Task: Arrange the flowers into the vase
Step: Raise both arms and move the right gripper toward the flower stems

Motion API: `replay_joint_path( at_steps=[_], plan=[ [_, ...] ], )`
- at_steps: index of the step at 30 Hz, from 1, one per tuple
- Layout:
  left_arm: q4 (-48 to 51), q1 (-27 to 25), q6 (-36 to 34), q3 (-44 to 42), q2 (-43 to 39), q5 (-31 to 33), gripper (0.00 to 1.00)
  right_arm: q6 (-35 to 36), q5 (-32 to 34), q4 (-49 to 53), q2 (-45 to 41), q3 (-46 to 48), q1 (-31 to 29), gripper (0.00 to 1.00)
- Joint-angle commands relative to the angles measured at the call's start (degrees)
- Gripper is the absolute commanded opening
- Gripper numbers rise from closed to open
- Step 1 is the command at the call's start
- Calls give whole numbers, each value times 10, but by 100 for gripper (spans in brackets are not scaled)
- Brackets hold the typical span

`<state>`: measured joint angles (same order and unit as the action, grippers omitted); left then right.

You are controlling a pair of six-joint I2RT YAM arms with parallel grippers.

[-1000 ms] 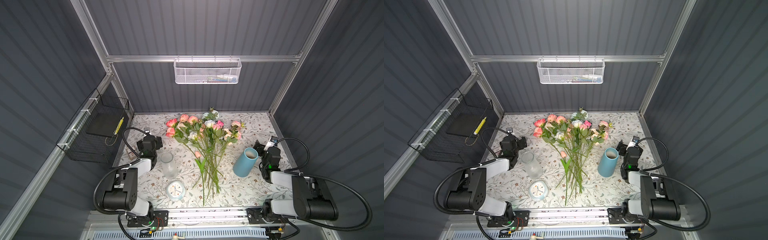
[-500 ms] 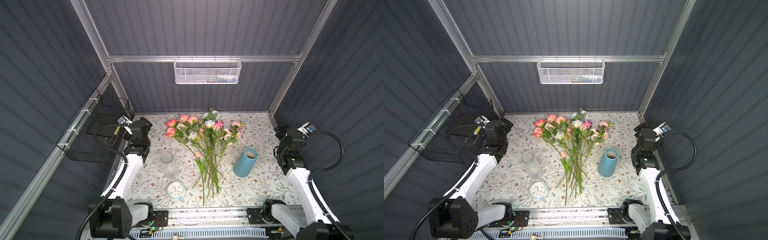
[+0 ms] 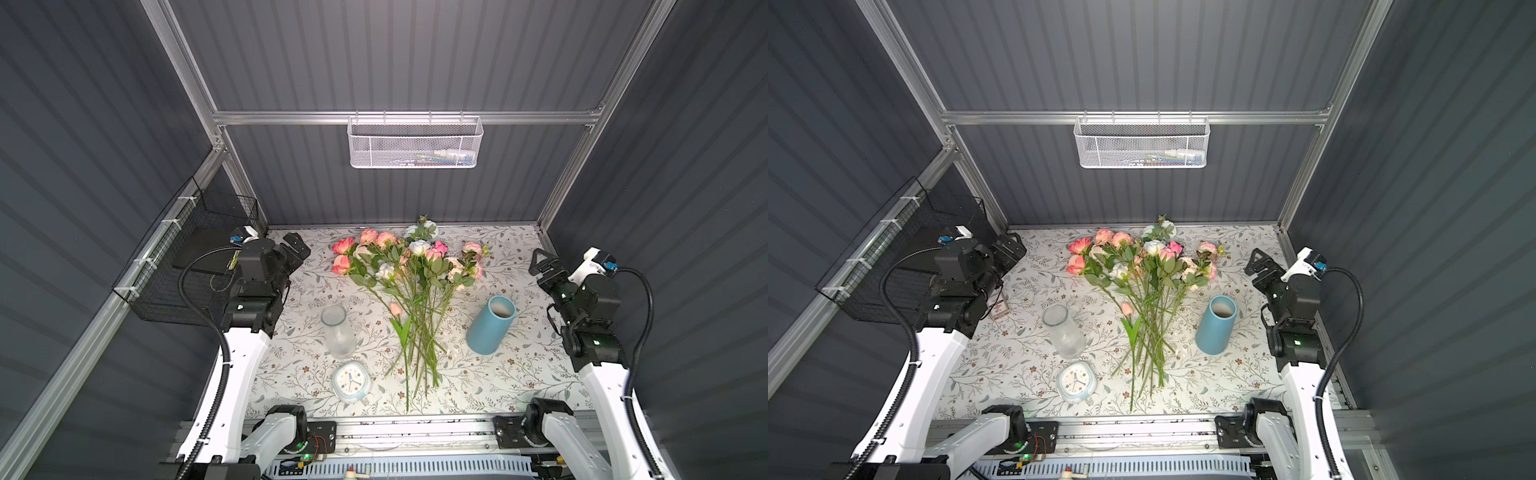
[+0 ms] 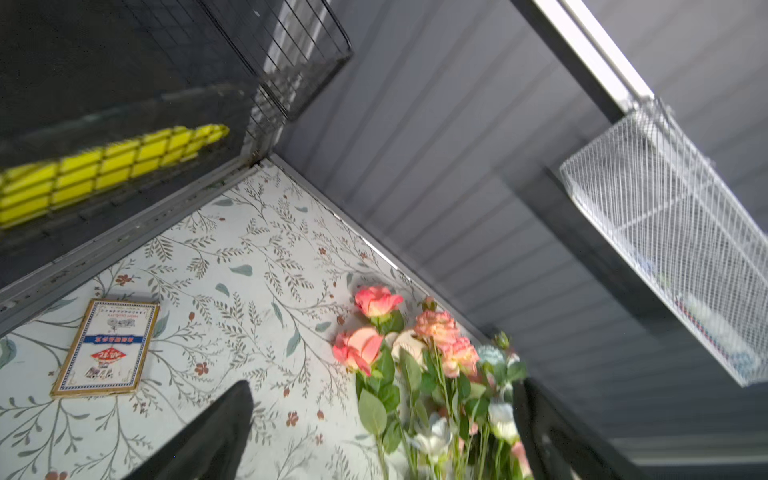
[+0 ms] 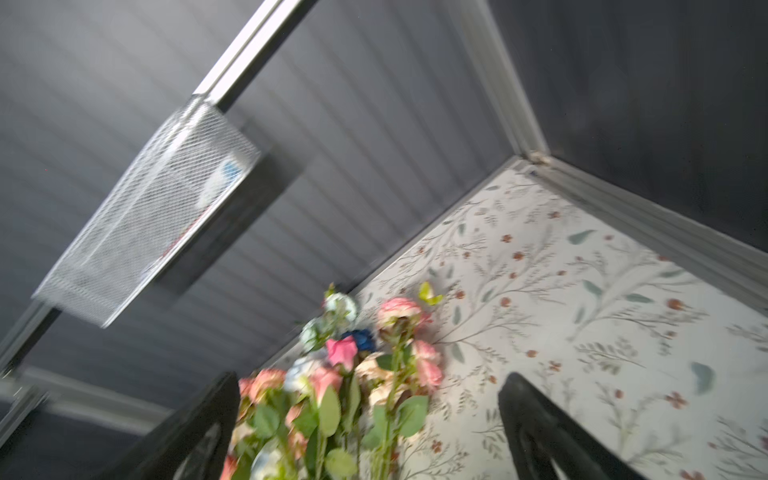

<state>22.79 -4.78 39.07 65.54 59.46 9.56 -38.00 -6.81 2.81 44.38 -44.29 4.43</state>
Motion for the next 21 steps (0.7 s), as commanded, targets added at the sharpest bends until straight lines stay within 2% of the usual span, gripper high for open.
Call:
replay_joint_path(
  at_steps=[1, 5, 7, 10, 17, 21],
  plan=[
    [104, 2, -37, -1, -9, -78, 100, 64, -79, 52, 5, -68, -85, 99],
    [136, 2, -55, -23, -31, -86, 100, 106, -39, 114, 48, -118, -245, 99],
    [149, 2, -59, -34, -43, -79, 100, 102, -54, 121, 70, -123, -290, 99],
    [155, 2, -66, -53, -58, -82, 100, 101, -36, 125, 109, -118, -369, 99],
    [193, 2, -73, -94, -70, -88, 100, 102, -11, 113, 238, -115, -500, 99],
    [216, 2, -62, -130, -81, -65, 100, 103, 21, 112, 288, -127, -541, 99]
  ],
)
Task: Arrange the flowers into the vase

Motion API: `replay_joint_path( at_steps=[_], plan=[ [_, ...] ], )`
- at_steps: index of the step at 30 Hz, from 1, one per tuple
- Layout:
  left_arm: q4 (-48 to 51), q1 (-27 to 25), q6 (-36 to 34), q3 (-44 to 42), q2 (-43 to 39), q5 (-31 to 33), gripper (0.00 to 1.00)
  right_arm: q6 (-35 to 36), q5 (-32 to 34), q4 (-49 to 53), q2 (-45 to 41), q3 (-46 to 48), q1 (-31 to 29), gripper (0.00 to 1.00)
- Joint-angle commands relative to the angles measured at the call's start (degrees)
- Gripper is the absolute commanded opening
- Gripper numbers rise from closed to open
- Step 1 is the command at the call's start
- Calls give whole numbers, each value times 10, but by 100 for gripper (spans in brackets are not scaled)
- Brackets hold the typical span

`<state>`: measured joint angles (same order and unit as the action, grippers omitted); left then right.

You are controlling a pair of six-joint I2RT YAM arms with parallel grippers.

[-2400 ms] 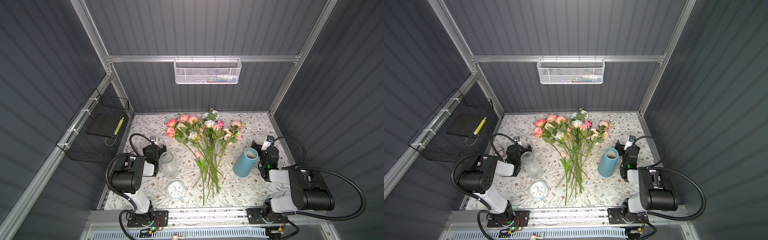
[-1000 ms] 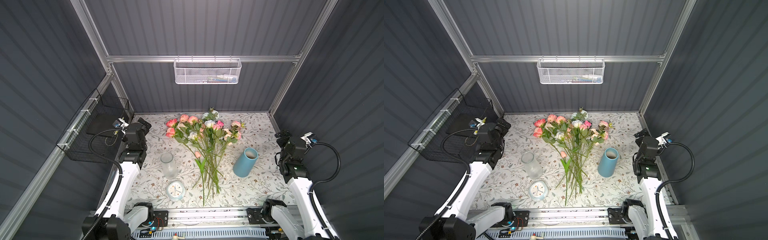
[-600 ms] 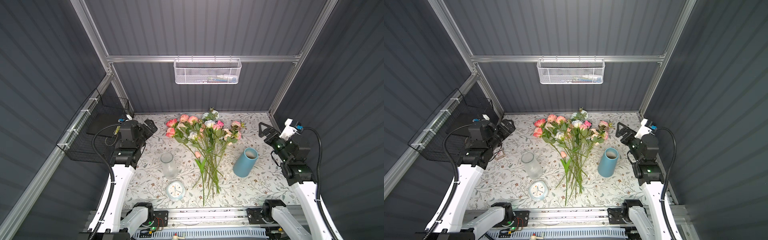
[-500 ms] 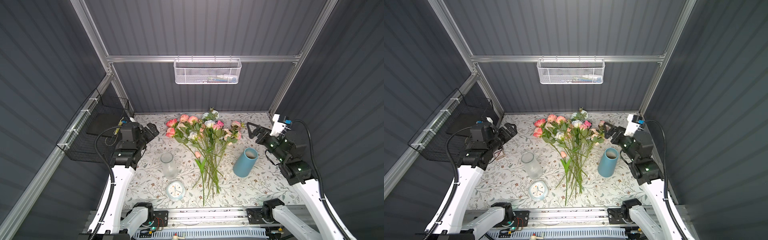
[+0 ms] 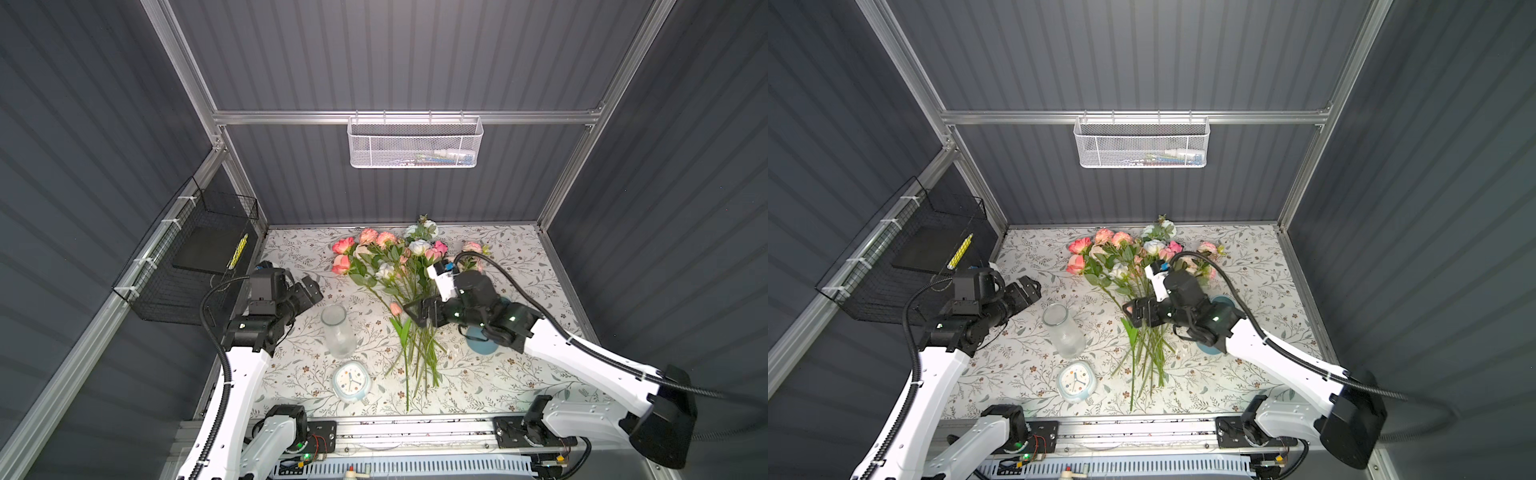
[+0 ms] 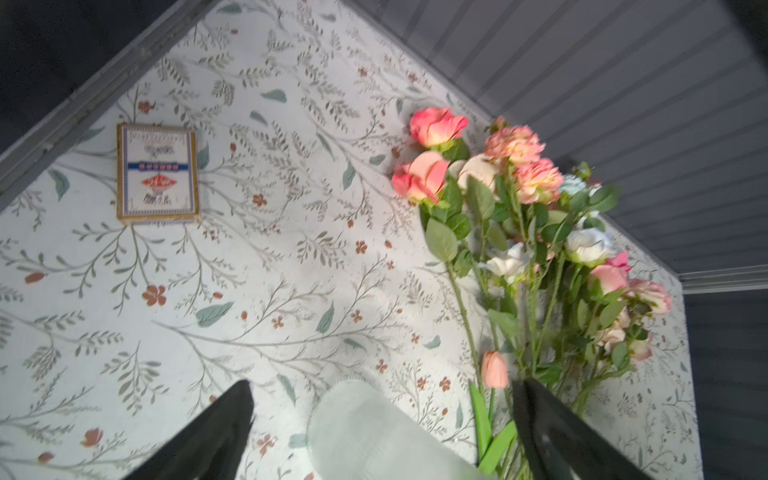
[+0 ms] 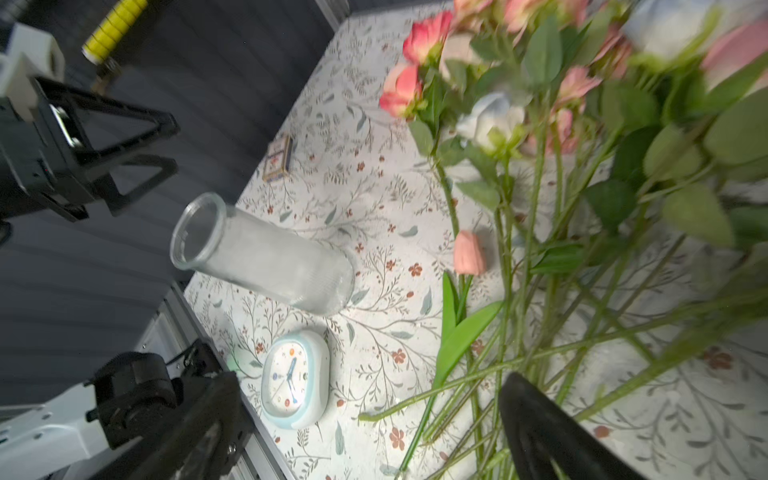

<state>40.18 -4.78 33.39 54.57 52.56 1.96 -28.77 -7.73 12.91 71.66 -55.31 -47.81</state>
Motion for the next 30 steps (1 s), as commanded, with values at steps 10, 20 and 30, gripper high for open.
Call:
replay_joint_path(
  at_steps=[10, 20, 30],
  plan=[
    [19, 2, 13, -60, -16, 6, 100, 12, 104, 45, 211, -87, -72, 99],
    [8, 2, 22, -71, -17, -4, 100, -80, 225, 43, 235, -56, -86, 99],
    [-4, 2, 48, -108, -21, 1, 97, -193, 281, 23, 181, 26, -84, 99]
  ],
)
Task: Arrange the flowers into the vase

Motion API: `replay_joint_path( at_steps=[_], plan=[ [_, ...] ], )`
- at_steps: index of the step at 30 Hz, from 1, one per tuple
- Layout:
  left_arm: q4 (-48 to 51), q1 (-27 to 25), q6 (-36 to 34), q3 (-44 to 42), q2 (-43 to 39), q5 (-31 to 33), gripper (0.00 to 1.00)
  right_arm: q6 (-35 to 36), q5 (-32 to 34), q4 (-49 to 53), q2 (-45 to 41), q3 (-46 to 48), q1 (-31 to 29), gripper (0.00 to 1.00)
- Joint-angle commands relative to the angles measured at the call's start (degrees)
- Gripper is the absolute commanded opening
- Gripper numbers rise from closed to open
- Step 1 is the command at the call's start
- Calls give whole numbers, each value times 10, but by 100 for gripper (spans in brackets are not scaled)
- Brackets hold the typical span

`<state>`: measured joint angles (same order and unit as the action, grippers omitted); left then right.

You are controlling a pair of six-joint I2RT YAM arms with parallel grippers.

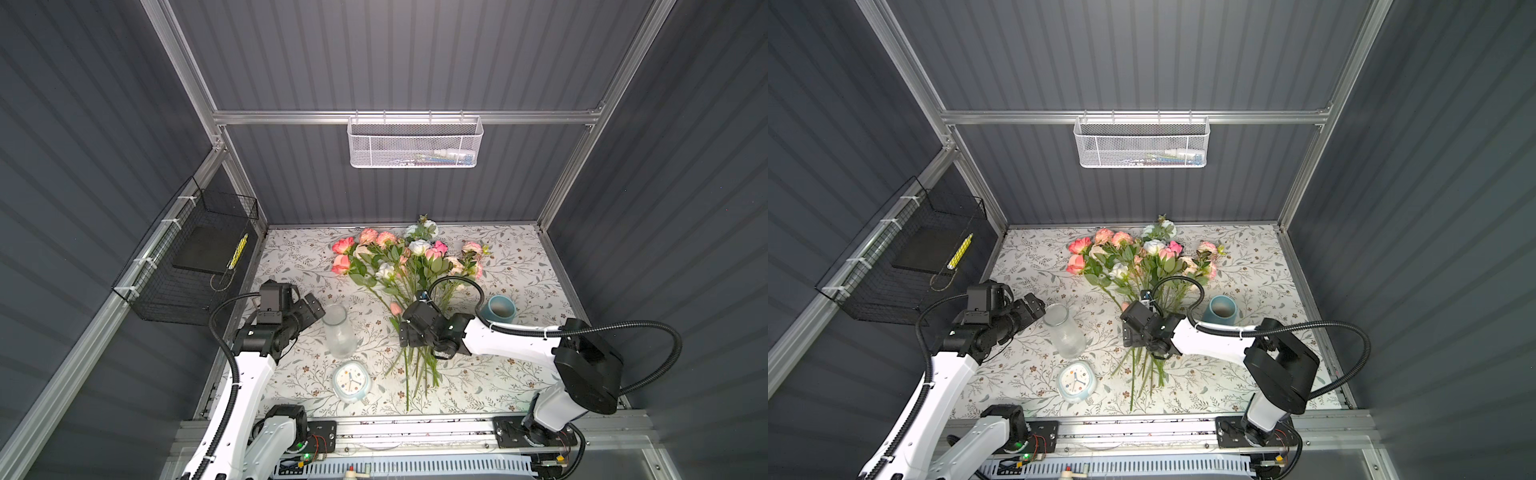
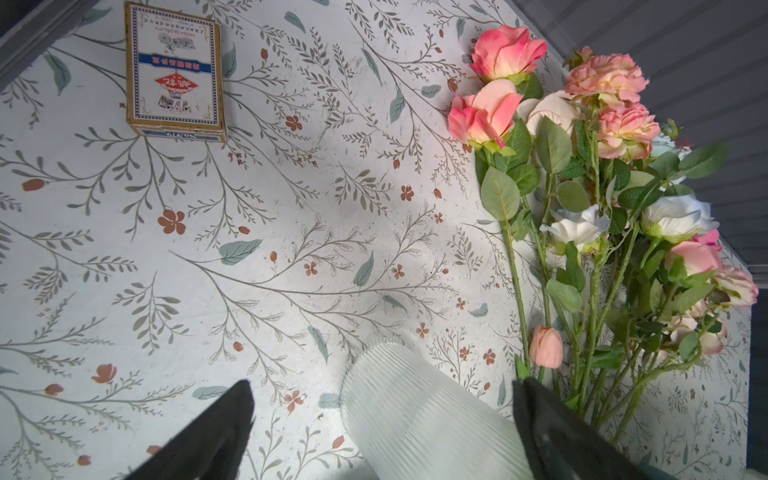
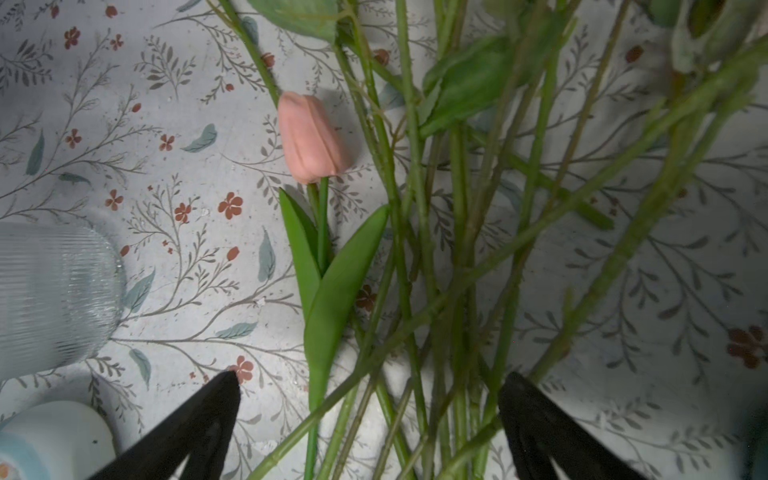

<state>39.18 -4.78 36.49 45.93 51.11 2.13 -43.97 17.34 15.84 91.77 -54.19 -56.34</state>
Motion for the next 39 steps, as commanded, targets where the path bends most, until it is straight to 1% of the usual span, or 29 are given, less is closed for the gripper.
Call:
replay_joint_path(
  at_steps=[1, 4, 7, 11, 16, 21, 23, 25, 28, 31, 39],
  plan=[
    [3, 2, 25, -33, -9, 0, 95, -41, 31, -9, -25, 20, 1, 99],
    [-5, 2, 49, -64, -7, 13, 90, -40, 36, -15, -39, 31, 1, 99],
    [8, 2, 65, -69, 12, 45, 90, -38, 34, -31, -52, 41, 1, 99],
    [-5, 2, 76, -70, 21, 50, 87, -38, 36, -37, -62, 50, 1, 99],
    [-44, 2, 83, -103, 48, -1, 78, -33, 48, -41, -83, 60, 2, 99],
    [-100, -2, 96, -148, 59, -49, 76, -1, 49, -47, -92, 46, 6, 99],
    [-113, -14, 98, -154, 67, -50, 76, 22, 33, -51, -86, 32, 12, 99],
    [-124, -31, 101, -155, 81, -44, 76, 49, -2, -54, -70, 11, 21, 99],
    [-138, -66, 110, -151, 102, -30, 76, 79, -46, -29, -29, -34, 29, 93],
    [-151, -103, 118, -144, 123, -15, 76, 82, -53, -25, -13, -45, 29, 89],
    [-200, -143, 132, -160, 165, -28, 74, 73, -27, -29, -36, -23, 32, 90]
  ],
)
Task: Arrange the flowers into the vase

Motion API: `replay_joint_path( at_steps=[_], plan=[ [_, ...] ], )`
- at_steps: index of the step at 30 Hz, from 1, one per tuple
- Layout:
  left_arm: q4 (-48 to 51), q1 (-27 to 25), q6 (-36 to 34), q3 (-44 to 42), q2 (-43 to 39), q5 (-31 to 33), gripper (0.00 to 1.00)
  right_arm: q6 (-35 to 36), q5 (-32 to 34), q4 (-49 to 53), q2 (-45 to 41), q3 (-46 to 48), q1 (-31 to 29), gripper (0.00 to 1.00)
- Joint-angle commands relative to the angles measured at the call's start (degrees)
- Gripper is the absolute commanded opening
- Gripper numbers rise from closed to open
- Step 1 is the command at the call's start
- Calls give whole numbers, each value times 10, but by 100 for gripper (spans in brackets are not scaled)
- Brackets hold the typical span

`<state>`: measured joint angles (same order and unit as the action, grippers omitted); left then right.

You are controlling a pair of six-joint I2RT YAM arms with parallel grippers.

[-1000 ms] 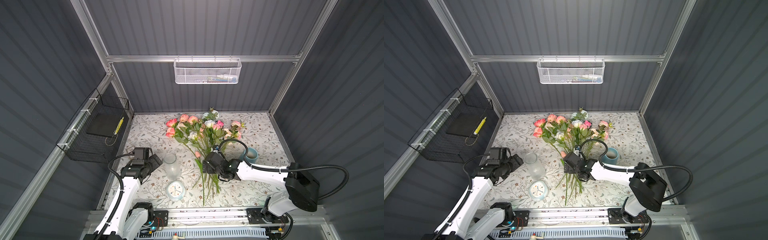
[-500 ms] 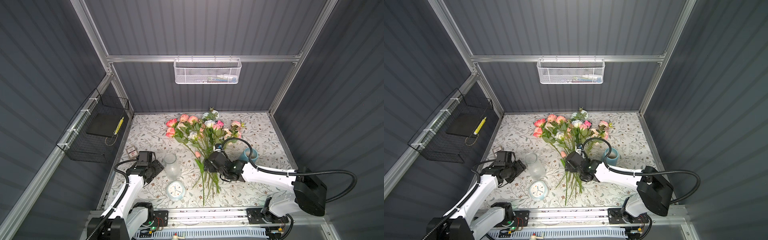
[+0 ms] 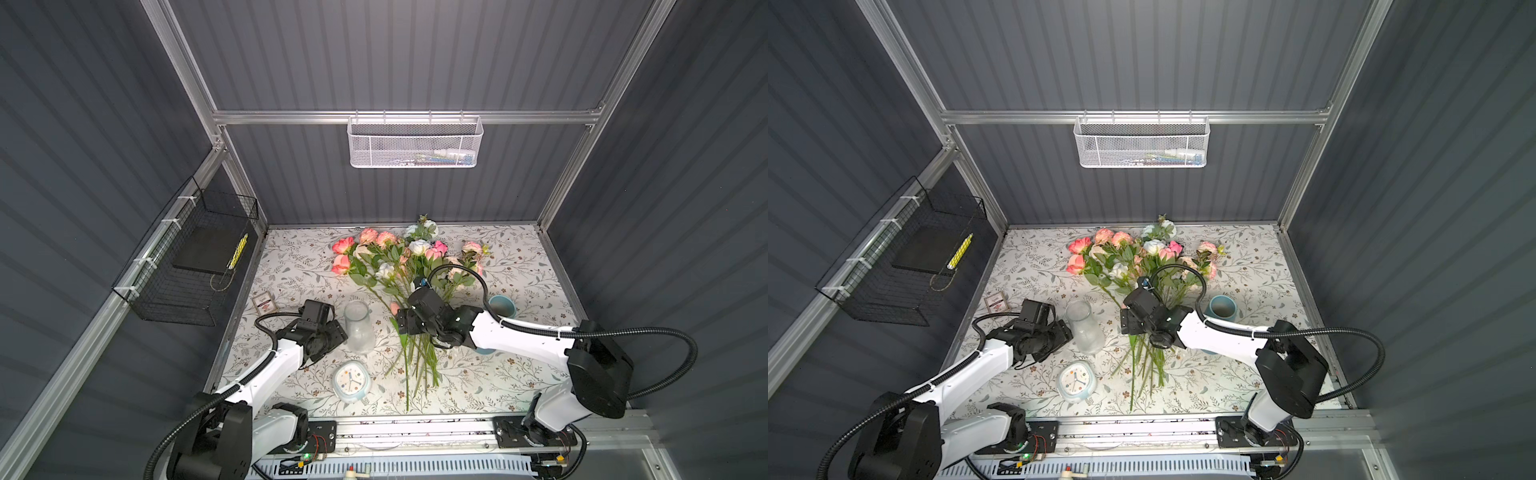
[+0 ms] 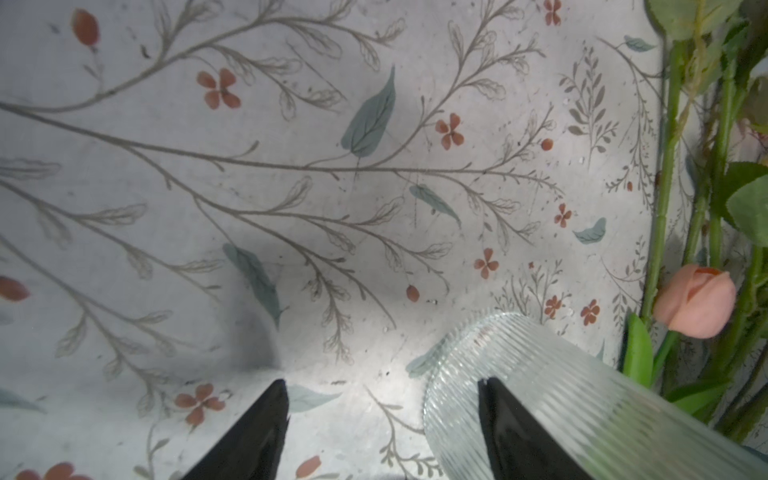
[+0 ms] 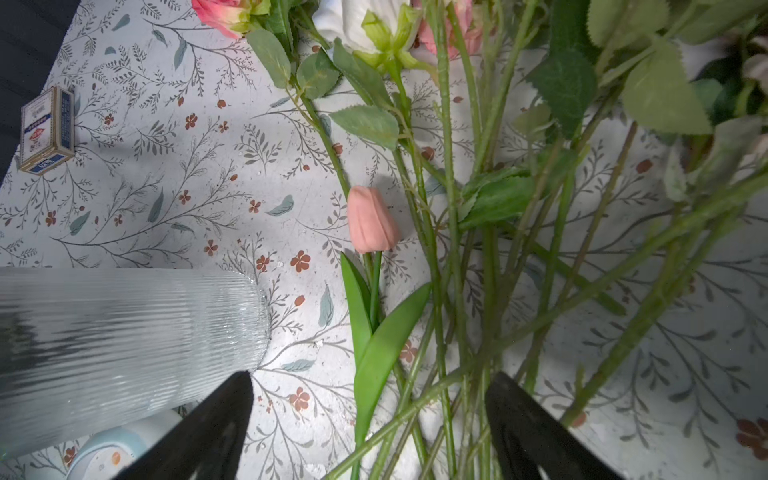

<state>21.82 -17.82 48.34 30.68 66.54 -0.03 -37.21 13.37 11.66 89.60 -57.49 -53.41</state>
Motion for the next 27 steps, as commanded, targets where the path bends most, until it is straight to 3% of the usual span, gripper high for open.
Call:
replay_joint_path(
  at_steps=[1, 7, 14, 19, 27],
  plan=[
    [-33, -20, 14, -9, 16, -6, 74, 3, 17, 12, -20, 14, 4, 90],
    [-47, -82, 7, 10, 46, 1, 75, -7, 35, 10, -49, 31, 17, 90],
    [28, -88, 2, 21, -11, 69, 85, -4, 12, 1, -70, 44, 39, 90],
    [32, -73, -2, 43, -37, 110, 89, 36, -42, 24, -7, -26, 49, 85],
    [4, -47, -28, 130, 55, 120, 90, 74, -98, 35, 95, -124, 51, 77]
  ],
)
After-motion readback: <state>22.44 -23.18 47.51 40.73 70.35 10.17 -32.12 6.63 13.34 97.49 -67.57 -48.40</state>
